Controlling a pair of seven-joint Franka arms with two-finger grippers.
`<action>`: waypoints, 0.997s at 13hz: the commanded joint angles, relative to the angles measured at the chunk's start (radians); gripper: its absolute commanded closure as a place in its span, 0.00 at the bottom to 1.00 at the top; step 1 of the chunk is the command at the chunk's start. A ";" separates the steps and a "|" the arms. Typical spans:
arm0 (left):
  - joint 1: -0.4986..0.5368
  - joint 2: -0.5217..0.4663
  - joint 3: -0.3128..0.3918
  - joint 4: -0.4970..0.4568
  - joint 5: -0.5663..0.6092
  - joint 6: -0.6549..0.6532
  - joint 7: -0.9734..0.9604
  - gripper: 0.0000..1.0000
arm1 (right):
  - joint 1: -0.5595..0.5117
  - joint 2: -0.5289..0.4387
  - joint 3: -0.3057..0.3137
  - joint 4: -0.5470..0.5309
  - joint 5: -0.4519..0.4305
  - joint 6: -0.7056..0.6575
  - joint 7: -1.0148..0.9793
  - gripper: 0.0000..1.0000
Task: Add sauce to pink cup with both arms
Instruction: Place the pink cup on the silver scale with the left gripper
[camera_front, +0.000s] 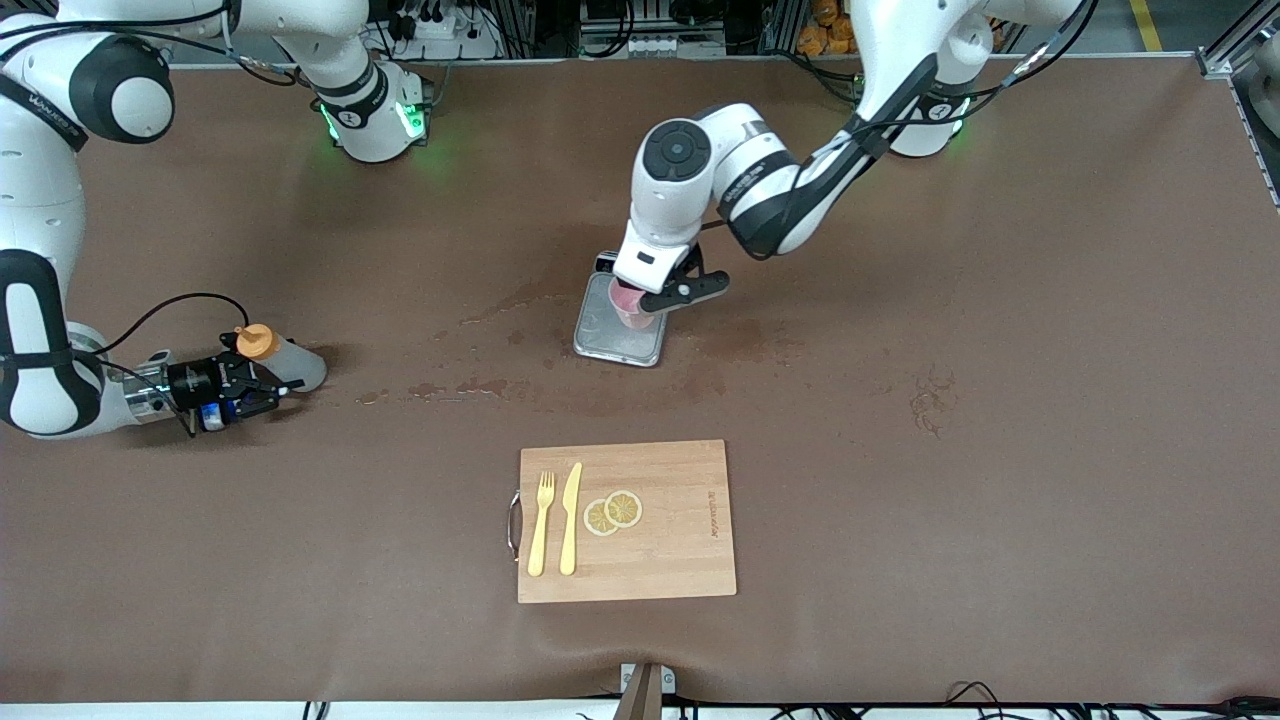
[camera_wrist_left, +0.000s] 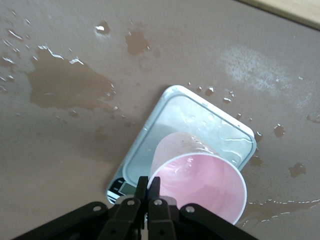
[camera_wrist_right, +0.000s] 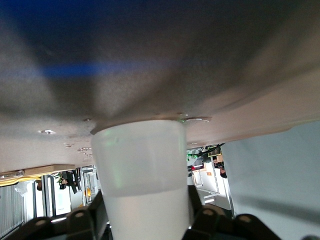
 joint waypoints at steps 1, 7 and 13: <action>-0.028 0.062 0.009 0.055 0.057 0.009 -0.060 1.00 | 0.006 0.020 0.002 -0.010 0.020 0.001 -0.012 0.57; -0.042 0.089 0.012 0.055 0.069 0.055 -0.082 1.00 | 0.036 -0.024 0.002 0.005 0.020 -0.053 0.064 0.65; -0.022 0.081 0.020 0.055 0.072 0.053 -0.073 0.00 | 0.119 -0.118 0.000 0.047 0.007 -0.088 0.284 0.59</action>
